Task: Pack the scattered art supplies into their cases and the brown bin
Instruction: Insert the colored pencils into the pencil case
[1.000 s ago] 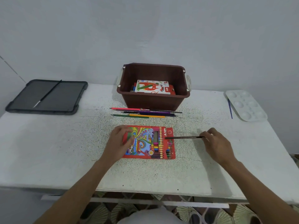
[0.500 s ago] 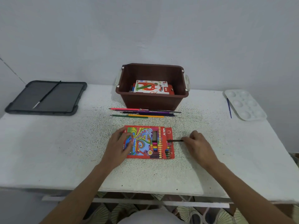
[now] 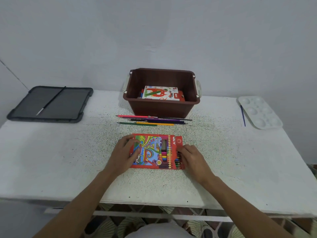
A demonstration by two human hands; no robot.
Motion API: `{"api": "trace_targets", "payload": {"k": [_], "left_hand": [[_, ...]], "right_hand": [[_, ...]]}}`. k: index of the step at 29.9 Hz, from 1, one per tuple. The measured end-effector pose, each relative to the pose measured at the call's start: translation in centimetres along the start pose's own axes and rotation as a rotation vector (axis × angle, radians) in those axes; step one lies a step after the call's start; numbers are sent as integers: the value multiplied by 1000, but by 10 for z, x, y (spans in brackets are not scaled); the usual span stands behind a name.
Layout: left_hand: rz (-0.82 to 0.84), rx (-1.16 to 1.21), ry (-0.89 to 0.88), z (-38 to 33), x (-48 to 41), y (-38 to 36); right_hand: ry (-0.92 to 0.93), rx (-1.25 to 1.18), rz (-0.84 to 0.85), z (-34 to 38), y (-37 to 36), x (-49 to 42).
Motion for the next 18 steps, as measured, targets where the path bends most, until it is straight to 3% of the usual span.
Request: {"api": "trace_targets", "payload": {"k": [10, 18], "left_hand": [[-79, -208, 101, 10, -48, 20], [97, -566, 84, 17, -70, 18]], "right_hand": [[-56, -28, -13, -1, -6, 1], [-138, -81, -3, -17, -13, 5]]}}
Point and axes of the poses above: each hand's wrist, its own x-axis away from the middle knuckle, its own y-axis out of the back of the hand, z = x × y, the point moved 8 cm from there along -x, towards the middle knuckle, and after that the axes turned 4 degrees about -z, right-handed, at the moved point
